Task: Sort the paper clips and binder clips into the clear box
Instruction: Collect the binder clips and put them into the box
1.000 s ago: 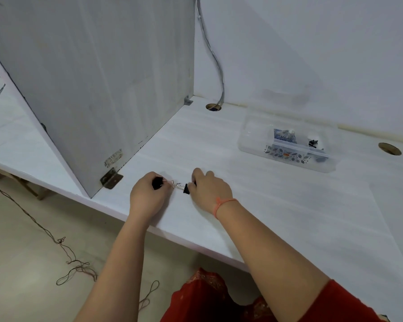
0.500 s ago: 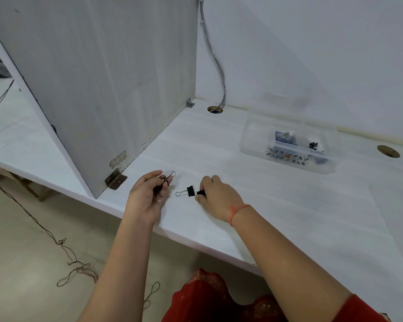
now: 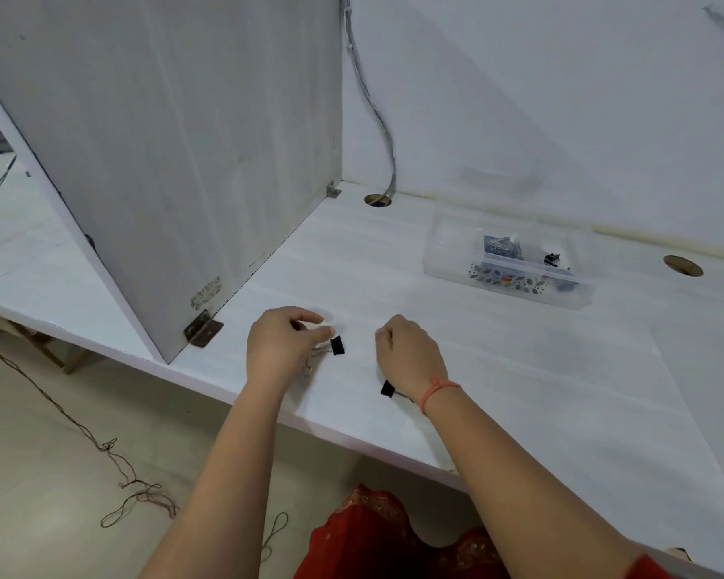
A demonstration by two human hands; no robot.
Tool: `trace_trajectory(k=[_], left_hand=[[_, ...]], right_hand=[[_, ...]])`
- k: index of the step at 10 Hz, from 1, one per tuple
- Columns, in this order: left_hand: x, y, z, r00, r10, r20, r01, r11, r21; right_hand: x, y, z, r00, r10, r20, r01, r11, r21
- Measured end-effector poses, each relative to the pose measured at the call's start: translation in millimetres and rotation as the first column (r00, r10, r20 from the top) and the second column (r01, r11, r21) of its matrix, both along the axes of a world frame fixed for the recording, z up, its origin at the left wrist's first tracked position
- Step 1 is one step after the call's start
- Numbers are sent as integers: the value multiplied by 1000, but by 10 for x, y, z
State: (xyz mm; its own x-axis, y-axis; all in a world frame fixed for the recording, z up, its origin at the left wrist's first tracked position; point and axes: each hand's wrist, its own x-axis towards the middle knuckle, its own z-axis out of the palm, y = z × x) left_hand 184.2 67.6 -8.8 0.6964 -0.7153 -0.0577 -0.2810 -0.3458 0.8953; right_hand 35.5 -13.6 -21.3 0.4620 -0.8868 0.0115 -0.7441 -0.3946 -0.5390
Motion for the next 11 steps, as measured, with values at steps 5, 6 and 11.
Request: trace_trajectory(k=[5, 6, 11], left_hand=[[-235, -151, -60, 956, -200, 216, 169, 973, 155], [-392, -83, 44, 889, -58, -455, 6, 993, -117], [-1249, -333, 231, -91, -166, -982, -312, 941, -130]], right_hand=[[-295, 185, -97, 994, 19, -105, -52, 944, -326], [-262, 37, 73, 760, -471, 447, 288, 861, 419], [-1132, -213, 392, -118, -946, 302, -327, 325, 888]])
